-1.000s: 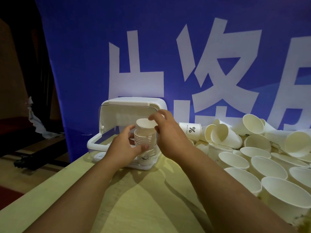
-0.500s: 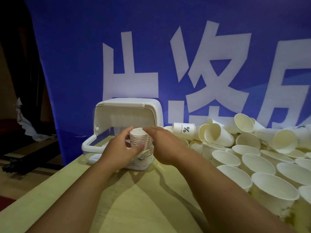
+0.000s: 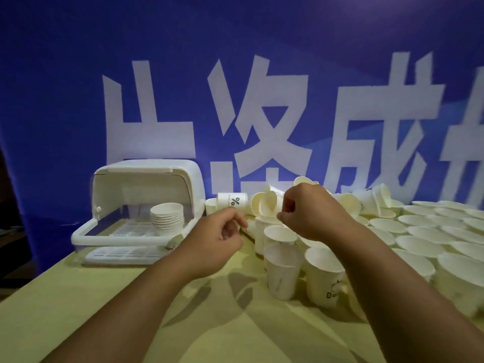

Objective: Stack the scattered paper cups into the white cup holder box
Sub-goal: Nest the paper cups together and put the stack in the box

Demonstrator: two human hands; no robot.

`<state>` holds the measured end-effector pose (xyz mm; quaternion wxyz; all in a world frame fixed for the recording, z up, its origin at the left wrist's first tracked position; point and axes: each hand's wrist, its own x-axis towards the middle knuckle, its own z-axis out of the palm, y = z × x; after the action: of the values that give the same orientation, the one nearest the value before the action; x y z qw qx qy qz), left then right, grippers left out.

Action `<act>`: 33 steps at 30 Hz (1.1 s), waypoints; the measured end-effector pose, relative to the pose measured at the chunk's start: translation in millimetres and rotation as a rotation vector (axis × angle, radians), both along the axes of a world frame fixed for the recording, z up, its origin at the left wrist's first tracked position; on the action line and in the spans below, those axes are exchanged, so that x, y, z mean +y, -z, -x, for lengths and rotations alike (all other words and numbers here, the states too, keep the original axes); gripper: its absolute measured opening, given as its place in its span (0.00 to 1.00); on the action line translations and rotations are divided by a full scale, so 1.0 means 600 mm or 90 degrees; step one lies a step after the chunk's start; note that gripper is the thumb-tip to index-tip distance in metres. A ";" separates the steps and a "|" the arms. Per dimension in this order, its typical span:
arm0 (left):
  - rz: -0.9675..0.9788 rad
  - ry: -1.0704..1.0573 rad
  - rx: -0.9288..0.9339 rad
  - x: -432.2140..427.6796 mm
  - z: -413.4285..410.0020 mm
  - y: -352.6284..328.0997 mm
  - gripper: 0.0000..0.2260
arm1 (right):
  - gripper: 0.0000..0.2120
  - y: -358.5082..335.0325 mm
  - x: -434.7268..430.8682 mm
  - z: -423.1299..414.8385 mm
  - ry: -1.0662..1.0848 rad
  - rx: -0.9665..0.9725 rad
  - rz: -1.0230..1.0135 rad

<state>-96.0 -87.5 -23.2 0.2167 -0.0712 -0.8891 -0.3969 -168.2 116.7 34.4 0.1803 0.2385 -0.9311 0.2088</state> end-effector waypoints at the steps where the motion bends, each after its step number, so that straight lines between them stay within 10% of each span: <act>1: -0.007 0.031 -0.042 0.020 0.006 0.004 0.11 | 0.05 0.002 0.021 -0.002 0.012 0.002 -0.008; 16: 0.069 -0.015 -0.072 0.077 0.019 0.072 0.13 | 0.13 0.043 0.073 -0.045 -0.005 -0.157 -0.280; 33: -0.139 -0.085 0.086 -0.050 -0.015 0.029 0.20 | 0.04 0.071 0.026 -0.024 -0.156 0.037 0.129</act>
<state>-87.3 -117.3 -40.7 0.3082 -0.0144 -0.8268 -0.4703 -154.1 132.5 -8.3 0.2031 0.3368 -0.8636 0.3153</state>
